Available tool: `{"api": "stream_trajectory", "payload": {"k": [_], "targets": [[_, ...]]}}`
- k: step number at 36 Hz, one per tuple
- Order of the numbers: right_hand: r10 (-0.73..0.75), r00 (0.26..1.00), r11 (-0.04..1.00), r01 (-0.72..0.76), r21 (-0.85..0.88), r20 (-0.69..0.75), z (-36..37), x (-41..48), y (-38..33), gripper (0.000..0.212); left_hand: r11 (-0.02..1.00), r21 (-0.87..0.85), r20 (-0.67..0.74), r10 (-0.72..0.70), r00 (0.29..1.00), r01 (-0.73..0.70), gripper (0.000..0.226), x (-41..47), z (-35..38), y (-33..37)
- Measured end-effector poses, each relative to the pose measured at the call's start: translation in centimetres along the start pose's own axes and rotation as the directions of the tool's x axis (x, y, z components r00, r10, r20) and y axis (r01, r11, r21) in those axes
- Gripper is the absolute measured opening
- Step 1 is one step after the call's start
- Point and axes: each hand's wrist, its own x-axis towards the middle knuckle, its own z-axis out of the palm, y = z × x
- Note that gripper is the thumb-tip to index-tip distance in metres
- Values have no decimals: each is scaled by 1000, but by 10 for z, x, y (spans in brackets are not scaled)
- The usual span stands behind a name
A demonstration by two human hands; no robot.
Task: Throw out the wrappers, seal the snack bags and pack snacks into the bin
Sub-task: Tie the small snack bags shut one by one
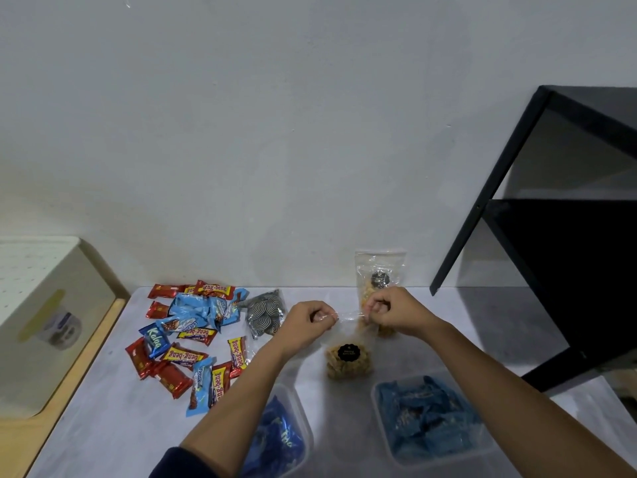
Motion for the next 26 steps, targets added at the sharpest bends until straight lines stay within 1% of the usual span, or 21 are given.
{"api": "stream_trajectory", "payload": {"k": [2, 5, 8, 9, 12, 16, 18, 23, 26], "targets": [[-12, 1000, 1000, 12, -4, -8, 1, -1, -1, 30, 1000, -1, 8, 15, 1000, -15, 10, 0, 0, 1], [-19, 999, 1000, 19, 1, -30, 2, -3, -2, 32, 1000, -3, -9, 11, 1000, -11, 13, 0, 2, 0], [-15, 1000, 1000, 15, -5, -11, 4, -5, 0, 25, 999, 19, -18, 26, 999, -26, 10, 0, 4, 0], [-16, 1000, 1000, 16, -15, -10, 4, -5, 0, 26, 999, 29, -20, 33, 999, -33, 8, 0, 5, 1], [-30, 999, 996, 26, -84, -43, 4, -4, -2, 40, 998, 38, -30, 50, 998, -49, 5, 1, 7, 4], [-35, 998, 990, 27, -142, -55, 4, -2, -1, 39, 998, 55, -26, 43, 999, -42, 13, 2, 5, 7], [-28, 997, 991, 18, -135, -68, 5, -3, 1, 39, 999, 34, -6, 27, 1000, -27, 17, 3, 2, 8], [-8, 995, 997, 0, -82, -96, 1, -3, 1, 44, 998, 59, -7, 24, 1000, -23, 10, 4, -1, 10], [24, 996, 998, -30, -63, -90, -2, -4, 2, 38, 999, 35, -37, 42, 998, -41, 18, 6, -1, 9]]}}
